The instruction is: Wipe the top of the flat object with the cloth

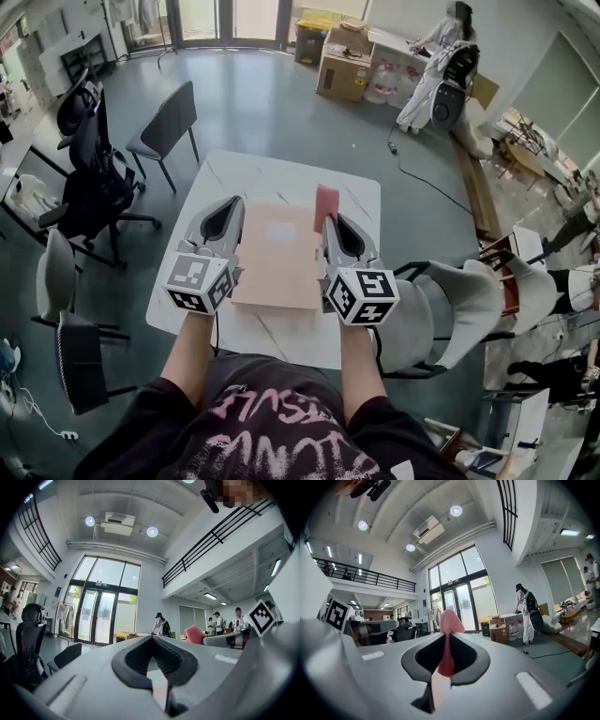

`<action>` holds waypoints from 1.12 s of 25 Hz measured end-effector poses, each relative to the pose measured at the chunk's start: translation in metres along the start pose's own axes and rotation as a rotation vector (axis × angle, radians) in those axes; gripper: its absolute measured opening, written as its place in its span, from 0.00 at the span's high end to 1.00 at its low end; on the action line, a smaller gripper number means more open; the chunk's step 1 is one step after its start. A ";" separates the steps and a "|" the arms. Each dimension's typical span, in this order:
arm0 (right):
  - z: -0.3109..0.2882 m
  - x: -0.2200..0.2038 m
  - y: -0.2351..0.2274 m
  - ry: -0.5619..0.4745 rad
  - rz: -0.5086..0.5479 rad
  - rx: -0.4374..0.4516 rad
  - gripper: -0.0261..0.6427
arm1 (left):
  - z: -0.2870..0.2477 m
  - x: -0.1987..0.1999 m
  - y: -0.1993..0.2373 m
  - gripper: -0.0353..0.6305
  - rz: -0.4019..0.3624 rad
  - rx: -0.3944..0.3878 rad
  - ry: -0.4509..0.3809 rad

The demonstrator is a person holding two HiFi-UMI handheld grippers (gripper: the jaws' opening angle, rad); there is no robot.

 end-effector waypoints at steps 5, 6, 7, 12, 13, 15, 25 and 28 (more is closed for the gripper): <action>-0.002 0.002 0.001 -0.003 0.006 0.007 0.89 | -0.001 0.002 -0.001 0.95 -0.003 -0.010 -0.009; -0.003 0.002 0.001 -0.002 0.006 0.007 0.89 | -0.002 0.002 -0.001 0.95 -0.003 -0.010 -0.008; -0.003 0.002 0.001 -0.001 0.007 0.007 0.89 | -0.002 0.002 -0.001 0.95 -0.004 -0.011 -0.008; -0.003 0.002 -0.001 0.003 0.008 0.005 0.89 | -0.003 0.001 -0.002 0.95 -0.005 -0.012 -0.004; -0.003 0.001 -0.001 0.003 0.006 0.004 0.89 | -0.003 0.001 -0.002 0.94 -0.005 -0.011 -0.003; -0.003 0.001 -0.002 0.001 0.004 0.001 0.89 | -0.004 0.000 -0.002 0.95 -0.005 -0.010 -0.001; -0.003 -0.002 -0.004 -0.004 0.002 0.001 0.89 | -0.004 -0.004 -0.002 0.95 -0.002 -0.006 0.004; -0.003 -0.001 -0.004 -0.003 0.001 0.002 0.89 | -0.004 -0.003 -0.001 0.95 -0.001 -0.003 0.005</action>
Point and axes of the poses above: the fingertips, and each gripper's own axes: z backward along the fingers, y to its left, x out of its top, the point moved 7 cm from there along z, backward along the fingers, and after that the axes turned 2 degrees about -y, right-handed, at the moved point
